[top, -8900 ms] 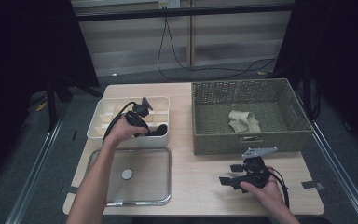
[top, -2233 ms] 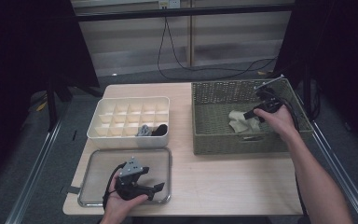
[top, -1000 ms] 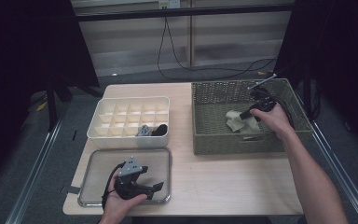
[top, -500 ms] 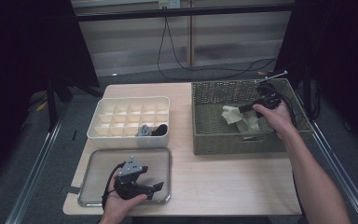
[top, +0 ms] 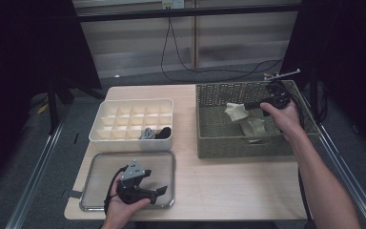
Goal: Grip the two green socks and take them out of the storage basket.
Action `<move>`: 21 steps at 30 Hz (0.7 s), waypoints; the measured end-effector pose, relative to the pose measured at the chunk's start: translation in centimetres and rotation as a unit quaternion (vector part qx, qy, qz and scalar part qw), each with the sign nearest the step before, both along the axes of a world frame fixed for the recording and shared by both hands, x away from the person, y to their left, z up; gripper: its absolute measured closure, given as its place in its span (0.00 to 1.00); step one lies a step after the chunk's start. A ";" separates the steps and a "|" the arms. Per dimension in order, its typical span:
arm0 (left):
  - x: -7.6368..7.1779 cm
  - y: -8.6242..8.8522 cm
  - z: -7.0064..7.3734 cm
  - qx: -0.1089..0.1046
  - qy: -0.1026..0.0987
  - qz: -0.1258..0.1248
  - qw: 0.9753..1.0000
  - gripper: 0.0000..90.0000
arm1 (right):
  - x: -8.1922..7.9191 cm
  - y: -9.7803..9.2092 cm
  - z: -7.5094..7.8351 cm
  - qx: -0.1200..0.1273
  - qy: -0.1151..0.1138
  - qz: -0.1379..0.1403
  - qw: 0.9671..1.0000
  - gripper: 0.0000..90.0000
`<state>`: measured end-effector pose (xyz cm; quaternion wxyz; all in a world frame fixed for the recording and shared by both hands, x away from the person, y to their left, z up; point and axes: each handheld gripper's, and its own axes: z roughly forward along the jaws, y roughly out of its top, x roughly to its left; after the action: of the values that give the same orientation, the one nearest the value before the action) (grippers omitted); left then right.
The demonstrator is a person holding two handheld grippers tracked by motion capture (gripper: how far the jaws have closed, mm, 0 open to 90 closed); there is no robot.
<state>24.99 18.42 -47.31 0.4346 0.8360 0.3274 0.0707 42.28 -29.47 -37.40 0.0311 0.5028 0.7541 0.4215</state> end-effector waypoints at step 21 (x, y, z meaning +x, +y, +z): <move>0.0 0.0 0.0 -0.001 0.000 -0.001 1.000 0.16 | -1.3 0.2 1.8 0.046 -0.050 0.011 0.998 1.00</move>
<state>25.00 18.43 -47.31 0.4354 0.8360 0.3267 0.0697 41.01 -29.26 -35.61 0.0414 0.4736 0.7370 0.4804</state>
